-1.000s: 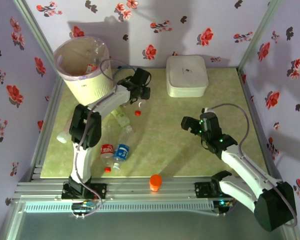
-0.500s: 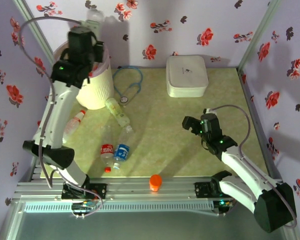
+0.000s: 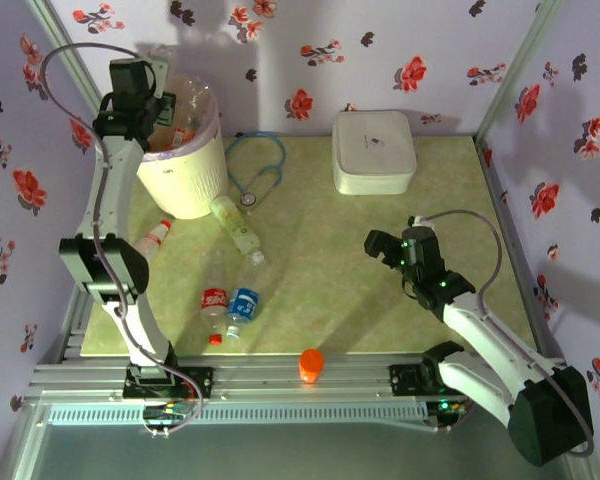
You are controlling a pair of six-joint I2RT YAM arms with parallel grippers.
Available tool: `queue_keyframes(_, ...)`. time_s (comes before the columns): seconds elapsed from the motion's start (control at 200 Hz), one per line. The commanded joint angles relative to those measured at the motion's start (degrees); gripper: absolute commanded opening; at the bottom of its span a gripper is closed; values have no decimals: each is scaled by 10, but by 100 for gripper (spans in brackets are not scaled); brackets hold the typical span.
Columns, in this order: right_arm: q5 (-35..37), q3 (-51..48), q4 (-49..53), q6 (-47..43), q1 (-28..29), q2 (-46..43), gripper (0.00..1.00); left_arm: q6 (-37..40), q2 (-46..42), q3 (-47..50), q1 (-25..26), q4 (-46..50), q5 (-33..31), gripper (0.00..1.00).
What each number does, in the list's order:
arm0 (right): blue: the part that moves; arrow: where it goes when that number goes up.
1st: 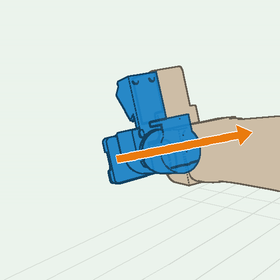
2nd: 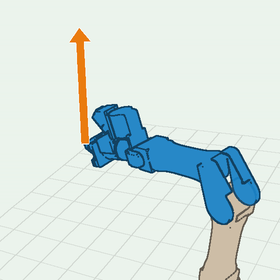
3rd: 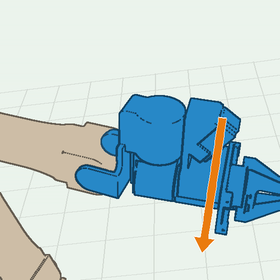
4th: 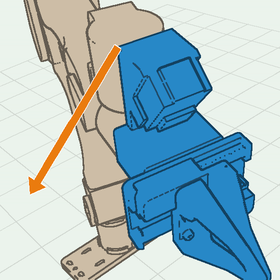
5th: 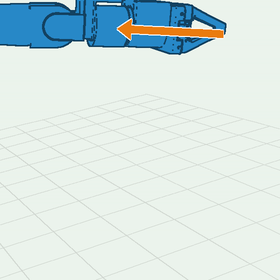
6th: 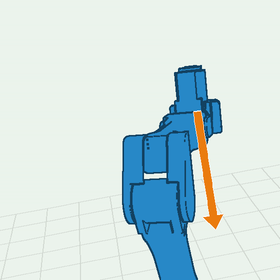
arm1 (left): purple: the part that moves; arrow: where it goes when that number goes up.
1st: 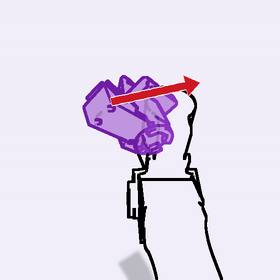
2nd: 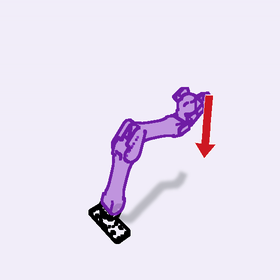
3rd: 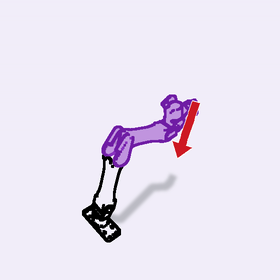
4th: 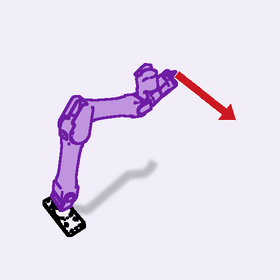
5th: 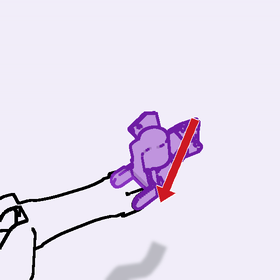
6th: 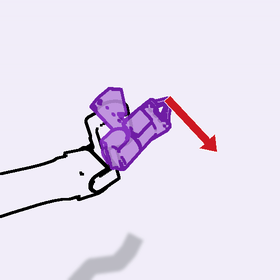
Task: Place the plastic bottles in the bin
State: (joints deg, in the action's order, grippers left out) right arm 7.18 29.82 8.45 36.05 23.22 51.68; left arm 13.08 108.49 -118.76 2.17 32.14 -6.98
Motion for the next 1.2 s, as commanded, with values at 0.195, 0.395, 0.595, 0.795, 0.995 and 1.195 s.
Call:
queue_keyframes(0.195, 19, -8, 10, 1, -4, -15, 98, -46, -22, 55, -30, -30, 84, 97)
queue_keyframes(0.395, 15, 3, 0, 2, -5, 3, 98, -103, -26, -32, -45, -5, 121, 100)
queue_keyframes(0.595, -2, -5, -19, 15, -5, 18, 98, -184, 33, -115, -57, 48, 136, 69)
queue_keyframes(0.795, 10, -3, 9, 2, -4, -1, 98, -200, -37, 5, -35, -2, 128, 64)
queue_keyframes(0.995, 15, -11, 6, 3, -6, 6, 98, -185, -200, 138, 46, 31, -5, 74)
queue_keyframes(1.195, 11, -4, -13, -4, -9, 42, 98, -220, -352, 326, 177, 76, -80, 76)
